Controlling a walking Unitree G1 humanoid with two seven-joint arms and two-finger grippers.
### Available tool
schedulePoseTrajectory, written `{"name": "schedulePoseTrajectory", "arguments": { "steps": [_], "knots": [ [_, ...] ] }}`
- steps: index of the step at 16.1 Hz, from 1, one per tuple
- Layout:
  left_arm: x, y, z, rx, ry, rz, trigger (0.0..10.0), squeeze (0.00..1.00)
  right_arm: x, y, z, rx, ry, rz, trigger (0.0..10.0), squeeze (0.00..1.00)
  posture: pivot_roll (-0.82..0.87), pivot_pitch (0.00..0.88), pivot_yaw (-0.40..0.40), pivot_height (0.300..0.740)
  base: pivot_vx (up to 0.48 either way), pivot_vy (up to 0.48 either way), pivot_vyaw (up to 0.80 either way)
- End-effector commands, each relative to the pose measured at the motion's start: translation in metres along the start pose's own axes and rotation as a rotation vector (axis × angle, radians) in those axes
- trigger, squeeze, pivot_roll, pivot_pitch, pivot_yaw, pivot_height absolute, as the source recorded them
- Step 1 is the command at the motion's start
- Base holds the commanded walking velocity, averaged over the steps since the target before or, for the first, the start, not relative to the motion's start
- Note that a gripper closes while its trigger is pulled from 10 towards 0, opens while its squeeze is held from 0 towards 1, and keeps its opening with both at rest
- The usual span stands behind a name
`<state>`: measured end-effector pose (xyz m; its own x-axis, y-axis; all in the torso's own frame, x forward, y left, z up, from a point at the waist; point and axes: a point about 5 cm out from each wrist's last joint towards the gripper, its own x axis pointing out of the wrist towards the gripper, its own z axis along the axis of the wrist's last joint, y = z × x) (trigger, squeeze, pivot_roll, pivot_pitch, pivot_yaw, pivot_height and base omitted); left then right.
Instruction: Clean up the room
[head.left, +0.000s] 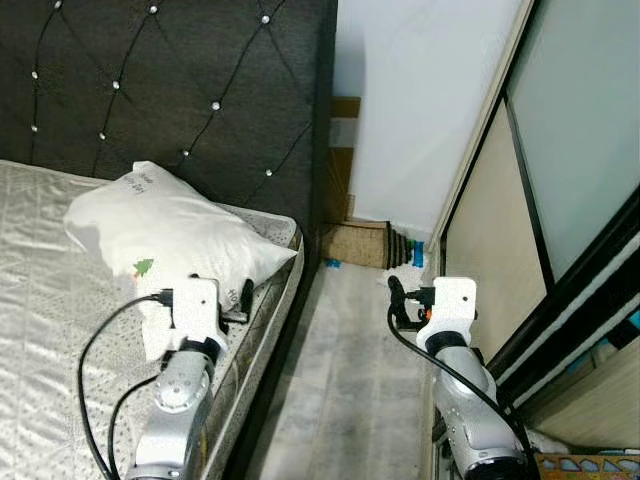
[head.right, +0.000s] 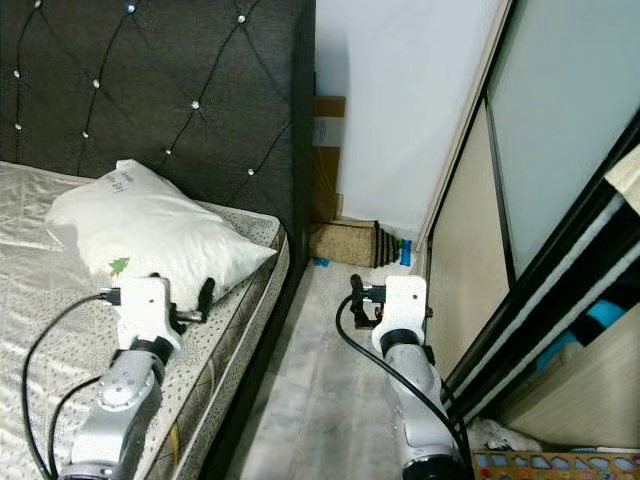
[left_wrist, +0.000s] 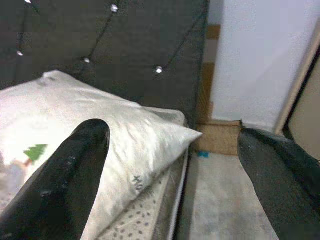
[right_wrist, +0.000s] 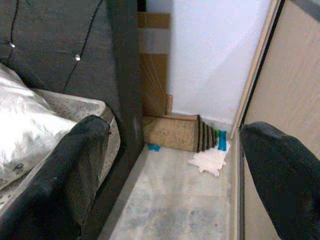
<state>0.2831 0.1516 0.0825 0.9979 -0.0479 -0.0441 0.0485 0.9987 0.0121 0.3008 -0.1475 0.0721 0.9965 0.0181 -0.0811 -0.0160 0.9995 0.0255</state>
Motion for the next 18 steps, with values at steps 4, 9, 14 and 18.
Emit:
{"name": "schedulePoseTrajectory", "arguments": {
  "steps": [4, 9, 14, 18],
  "knots": [
    [0.015, -0.017, -0.001, -0.013, 0.015, -0.094, 10.0, 0.0, 0.006, 0.007, -0.002, 0.016, 0.028, 0.031, 10.0, 0.0, 0.0, 0.0, -0.026, 0.74, 0.0, 0.0, 0.0],
    [0.005, -0.008, 0.01, -0.016, 0.0, -0.05, 10.0, 0.0, -0.004, -0.002, 0.02, -0.033, -0.061, 0.034, 10.0, 0.0, -0.03, 0.065, -0.004, 0.74, 0.0, 0.0, 0.1],
    [-0.007, -0.001, 0.013, 0.014, -0.014, 0.004, 10.0, 0.0, -0.013, -0.008, 0.023, -0.044, -0.051, 0.092, 10.0, 0.0, -0.02, 0.125, -0.026, 0.74, 0.0, 0.0, 0.74],
    [-0.01, 0.003, 0.017, 0.002, -0.011, 0.009, 10.0, 0.0, -0.011, -0.002, 0.029, -0.039, -0.052, 0.106, 10.0, 0.0, -0.01, 0.111, -0.015, 0.74, 0.0, 0.0, 0.8]
  ]
}}
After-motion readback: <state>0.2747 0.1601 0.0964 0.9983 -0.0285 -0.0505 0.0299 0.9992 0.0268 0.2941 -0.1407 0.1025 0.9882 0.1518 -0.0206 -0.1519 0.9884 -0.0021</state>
